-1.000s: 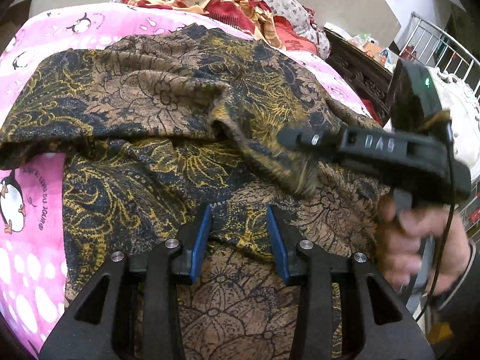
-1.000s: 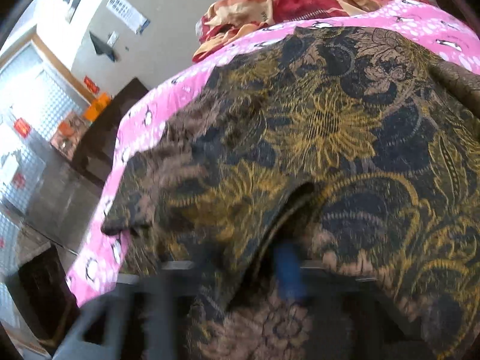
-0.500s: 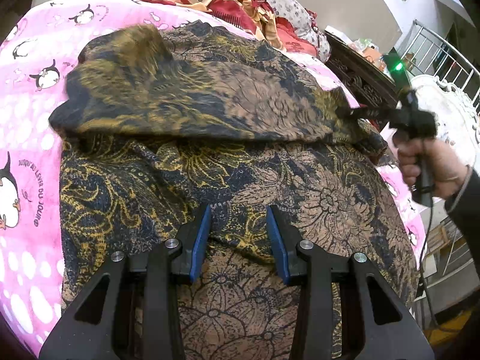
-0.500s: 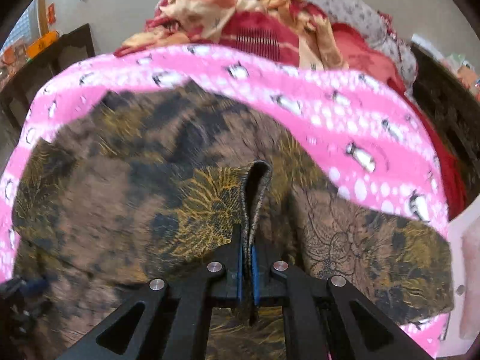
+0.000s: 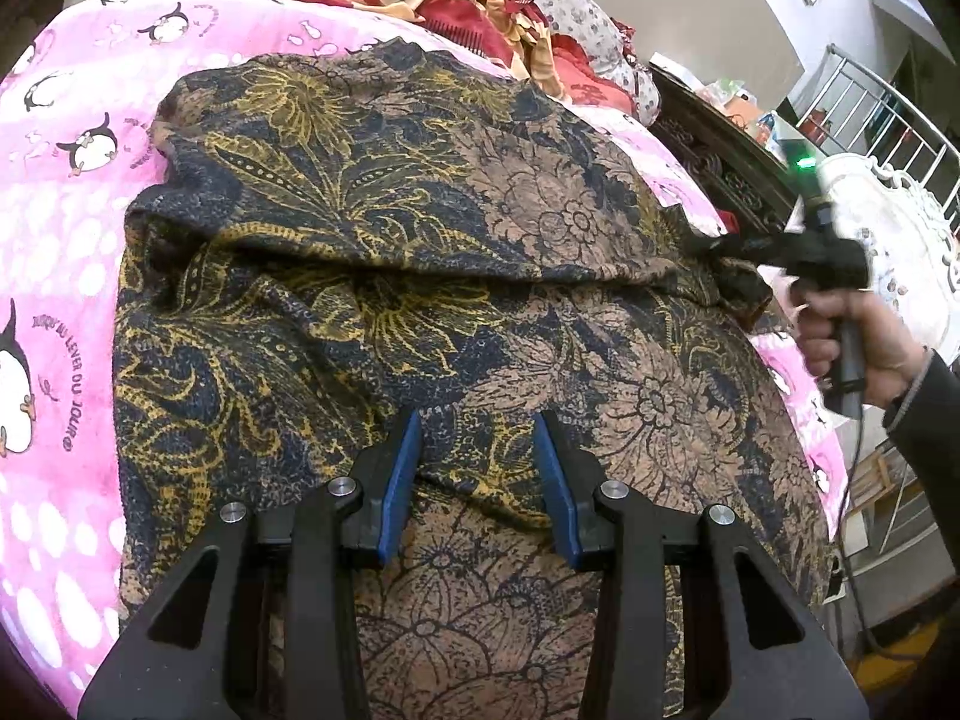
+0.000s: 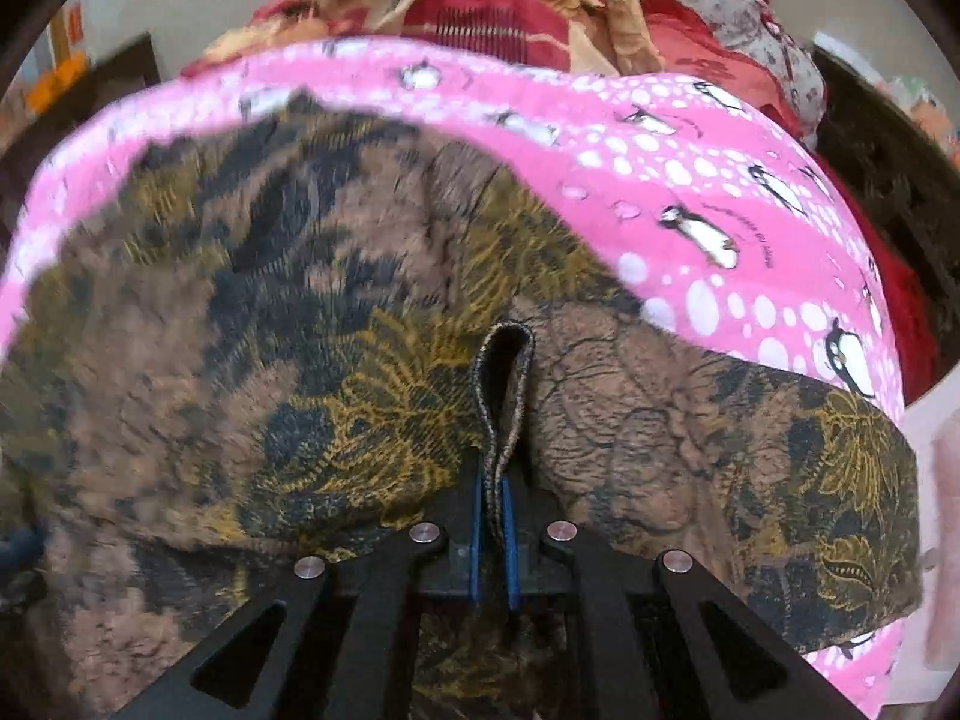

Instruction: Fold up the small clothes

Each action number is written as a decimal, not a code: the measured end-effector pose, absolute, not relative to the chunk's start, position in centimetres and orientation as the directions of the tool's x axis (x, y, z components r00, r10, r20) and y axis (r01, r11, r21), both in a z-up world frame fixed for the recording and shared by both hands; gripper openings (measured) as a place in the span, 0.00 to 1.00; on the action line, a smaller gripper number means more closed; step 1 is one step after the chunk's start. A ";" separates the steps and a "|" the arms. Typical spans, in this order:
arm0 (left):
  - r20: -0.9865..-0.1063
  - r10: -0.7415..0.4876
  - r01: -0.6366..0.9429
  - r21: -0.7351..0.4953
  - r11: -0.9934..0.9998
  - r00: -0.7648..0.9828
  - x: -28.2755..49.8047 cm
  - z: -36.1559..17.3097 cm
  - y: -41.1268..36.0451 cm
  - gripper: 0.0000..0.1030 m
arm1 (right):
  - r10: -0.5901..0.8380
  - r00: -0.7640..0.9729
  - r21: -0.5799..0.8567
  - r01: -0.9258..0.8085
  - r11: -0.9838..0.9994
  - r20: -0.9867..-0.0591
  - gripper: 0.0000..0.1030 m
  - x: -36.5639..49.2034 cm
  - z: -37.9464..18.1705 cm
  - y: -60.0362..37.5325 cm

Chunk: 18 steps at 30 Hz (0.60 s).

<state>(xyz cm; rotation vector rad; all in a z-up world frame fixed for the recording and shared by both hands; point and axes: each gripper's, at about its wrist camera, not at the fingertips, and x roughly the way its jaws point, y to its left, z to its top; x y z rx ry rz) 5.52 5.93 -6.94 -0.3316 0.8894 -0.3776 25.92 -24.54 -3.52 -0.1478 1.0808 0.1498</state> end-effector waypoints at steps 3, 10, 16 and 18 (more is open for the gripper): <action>-0.684 -0.455 0.177 -0.439 0.881 0.570 5.6 -7.0 6.0 0.37 | 0.150 0.536 0.063 -0.178 0.982 -0.830 0.18 24.5 0.2 -26.8; -0.646 -0.357 0.122 -0.380 0.917 0.675 6.4 -1.1 7.3 0.37 | 0.237 0.639 0.143 -0.196 0.970 -0.732 0.37 20.6 3.7 -26.1; -0.696 -0.101 -0.051 -0.195 0.979 0.711 14.1 0.3 9.1 0.37 | 0.222 0.596 0.060 -0.279 0.958 -0.772 0.31 21.0 -1.7 -20.6; -0.807 -0.080 -0.098 -0.168 0.981 0.584 16.6 -4.3 9.3 0.37 | 0.139 0.559 -0.021 -0.270 0.963 -0.818 0.31 21.4 -4.8 -19.9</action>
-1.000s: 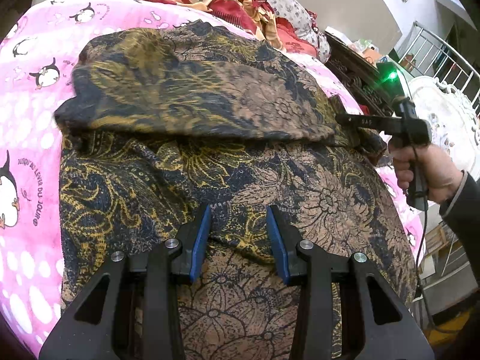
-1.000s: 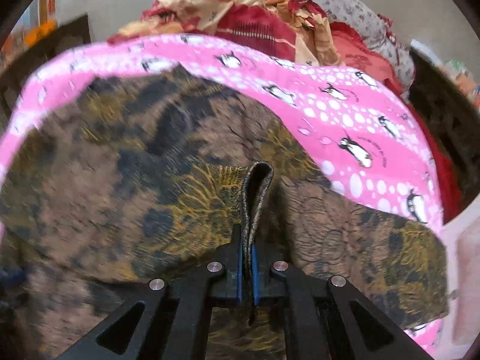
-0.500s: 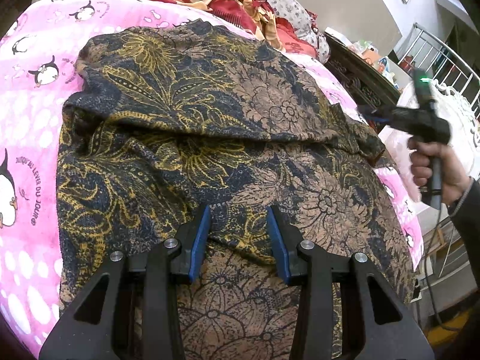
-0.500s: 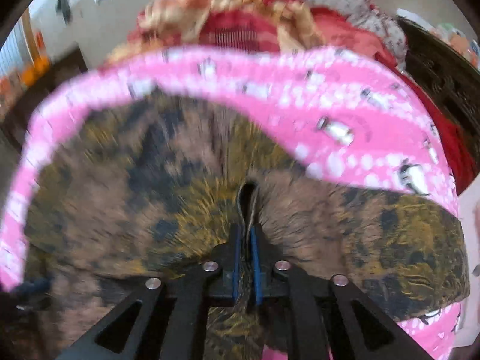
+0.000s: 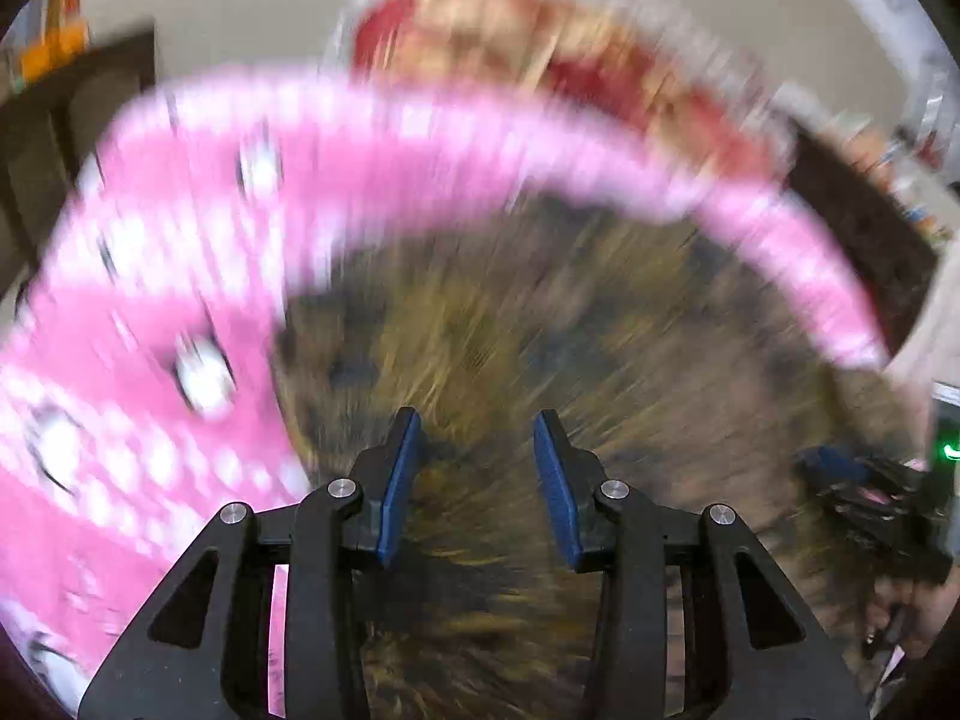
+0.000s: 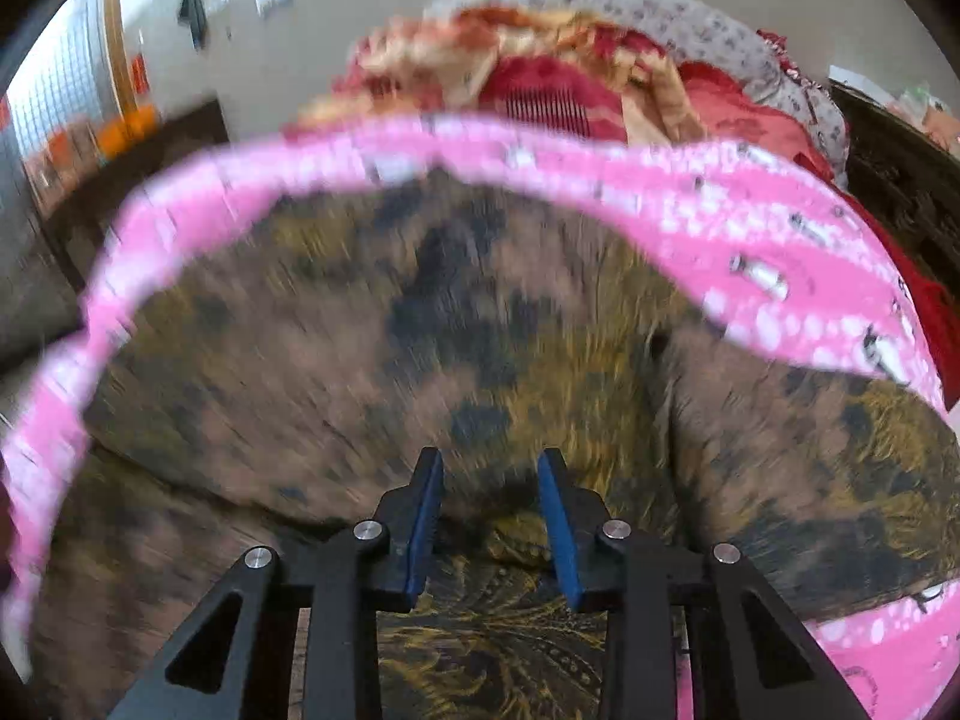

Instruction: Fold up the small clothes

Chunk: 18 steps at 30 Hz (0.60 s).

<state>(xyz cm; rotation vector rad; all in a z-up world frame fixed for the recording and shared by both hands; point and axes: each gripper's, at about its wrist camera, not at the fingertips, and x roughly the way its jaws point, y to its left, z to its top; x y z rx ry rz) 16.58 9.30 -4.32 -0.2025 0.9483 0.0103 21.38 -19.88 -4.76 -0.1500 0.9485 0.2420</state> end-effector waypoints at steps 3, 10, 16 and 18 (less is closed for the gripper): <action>-0.788 -0.035 -0.045 -0.079 0.996 0.615 15.9 -5.9 8.6 0.38 | 0.076 0.564 -0.078 -0.244 0.967 -0.822 0.43 21.0 -6.5 -20.0; -0.738 -0.040 -0.143 -0.184 0.972 0.673 18.3 -1.5 9.4 0.40 | 0.087 0.609 -0.070 -0.230 0.971 -0.788 0.44 23.5 -1.8 -20.2; -0.833 0.032 -0.157 -0.066 0.985 0.552 22.2 -5.0 8.8 0.55 | 0.067 0.548 -0.043 -0.184 0.982 -0.834 0.55 28.0 -5.9 -19.8; -0.828 0.022 -0.161 -0.084 0.983 0.561 21.6 -3.7 8.9 0.54 | 0.093 0.558 -0.003 -0.169 0.986 -0.824 0.56 28.1 -5.7 -20.3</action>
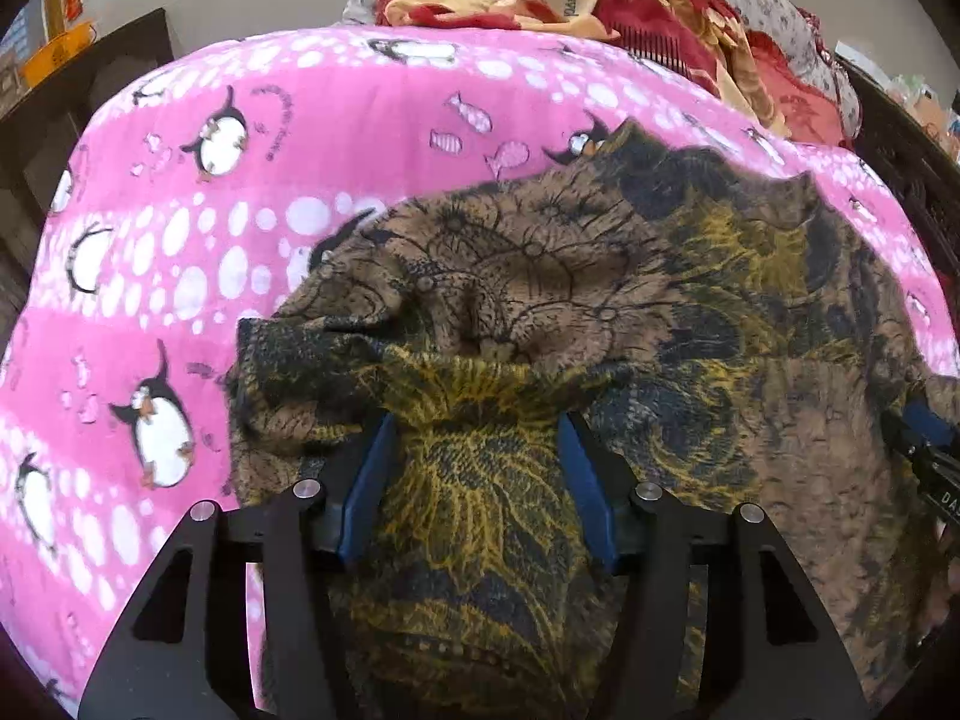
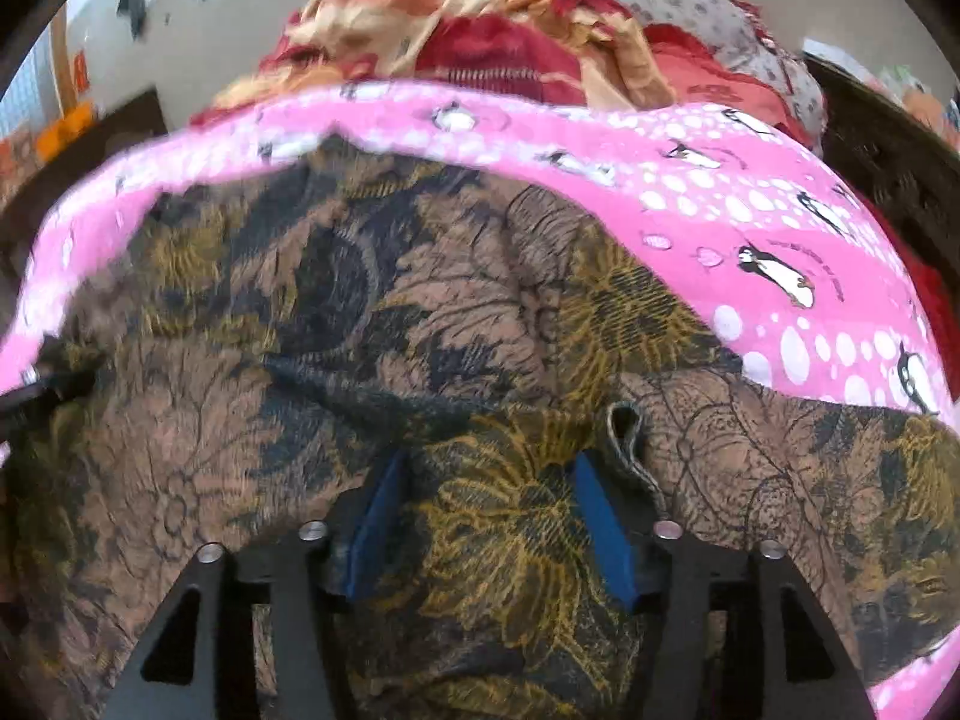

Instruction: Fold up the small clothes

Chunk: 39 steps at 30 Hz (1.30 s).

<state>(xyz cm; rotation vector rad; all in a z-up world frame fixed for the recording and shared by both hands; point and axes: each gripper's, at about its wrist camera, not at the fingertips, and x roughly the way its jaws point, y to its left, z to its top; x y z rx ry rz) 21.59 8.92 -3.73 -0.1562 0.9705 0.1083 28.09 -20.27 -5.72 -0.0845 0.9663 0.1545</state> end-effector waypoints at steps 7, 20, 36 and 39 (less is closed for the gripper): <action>-0.767 -0.084 -0.053 -0.152 0.987 0.636 14.0 -3.3 6.2 0.55 | 0.161 0.646 -0.010 -0.253 0.967 -0.746 0.60 22.5 -0.7 -17.2; -0.762 -0.105 0.017 -0.123 0.992 0.639 10.6 -6.2 5.6 0.74 | 0.056 0.688 -0.040 -0.123 0.992 -0.724 0.65 19.4 6.3 -23.5; -0.758 -0.105 0.024 -0.117 0.993 0.644 10.7 -5.8 5.7 0.78 | 0.197 0.700 0.682 0.525 0.508 -0.686 0.47 11.5 -2.8 -60.6; -0.760 -0.100 0.022 -0.112 0.993 0.643 11.1 -6.0 5.6 0.78 | 0.195 0.745 0.728 0.502 0.467 -0.638 0.47 12.3 -3.6 -61.3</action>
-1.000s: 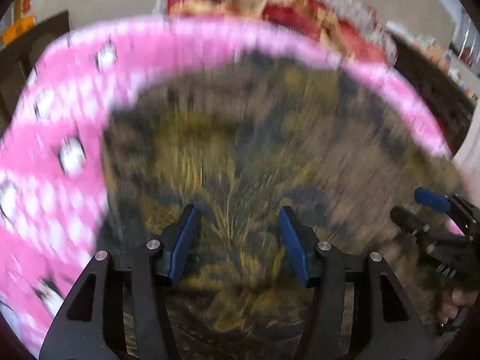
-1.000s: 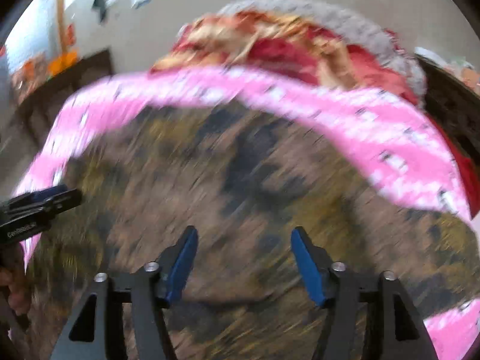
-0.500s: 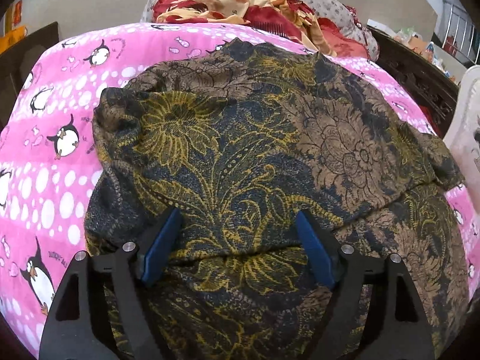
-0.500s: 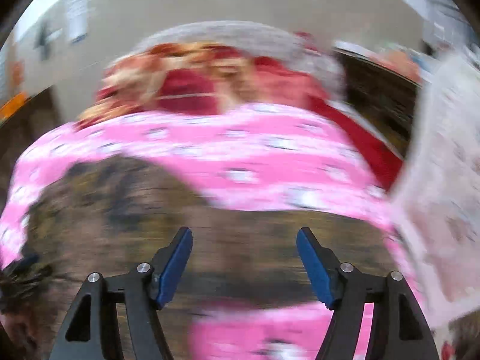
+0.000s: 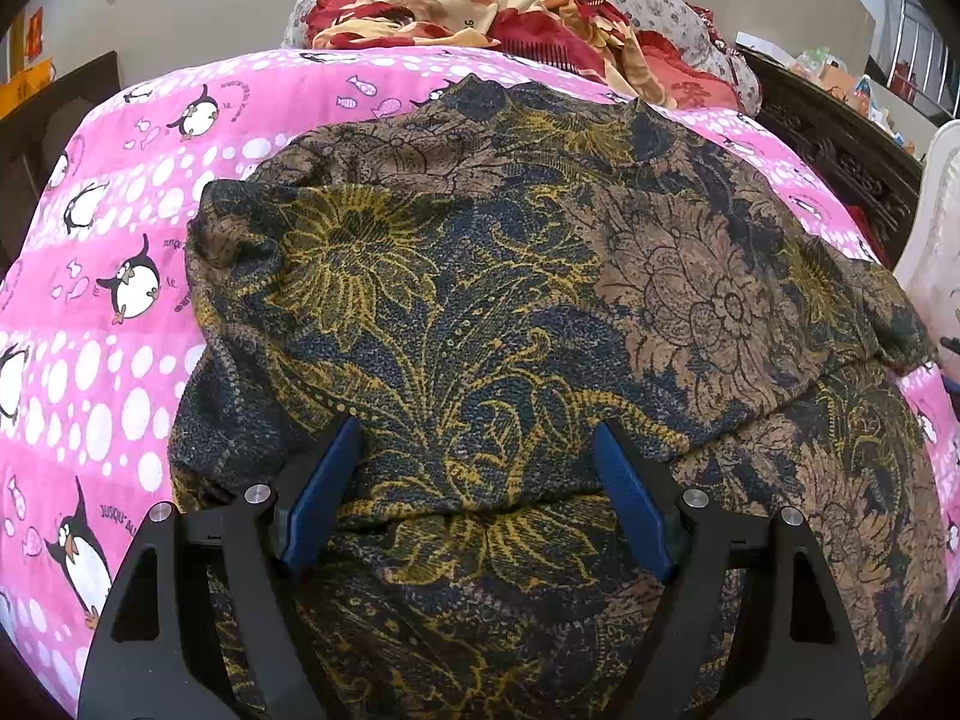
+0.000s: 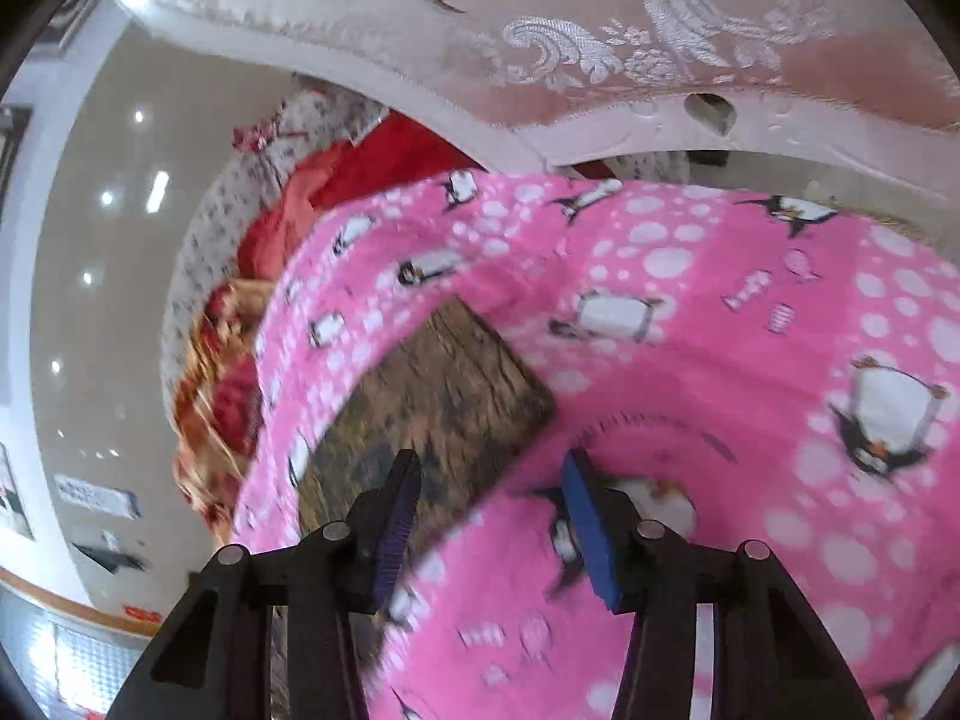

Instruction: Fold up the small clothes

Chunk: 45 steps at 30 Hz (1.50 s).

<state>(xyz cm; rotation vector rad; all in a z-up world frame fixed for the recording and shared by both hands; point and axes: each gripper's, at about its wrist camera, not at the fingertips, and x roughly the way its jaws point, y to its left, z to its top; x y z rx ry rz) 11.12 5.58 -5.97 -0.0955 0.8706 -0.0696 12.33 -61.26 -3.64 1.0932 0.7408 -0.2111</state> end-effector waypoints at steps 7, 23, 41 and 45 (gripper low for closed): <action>-0.760 -0.100 0.022 -0.112 0.993 0.642 11.0 -5.9 5.6 0.78 | 0.119 0.709 0.614 0.499 0.612 -0.695 0.06 15.1 -2.0 -60.3; -0.752 -0.128 0.025 -0.147 0.989 0.647 10.9 -5.9 5.9 0.78 | 0.073 0.891 0.167 0.003 0.986 -0.448 0.05 20.4 24.1 -38.4; -0.720 -0.214 0.030 -0.259 0.965 0.660 10.9 -5.8 7.0 0.78 | 0.449 0.415 0.196 -0.524 0.829 -0.791 0.05 23.3 -2.9 -3.6; -0.721 -0.214 0.030 -0.259 0.965 0.659 10.9 -5.7 7.0 0.78 | 0.433 0.389 0.174 -0.548 0.818 -0.813 0.50 20.6 -3.7 -4.8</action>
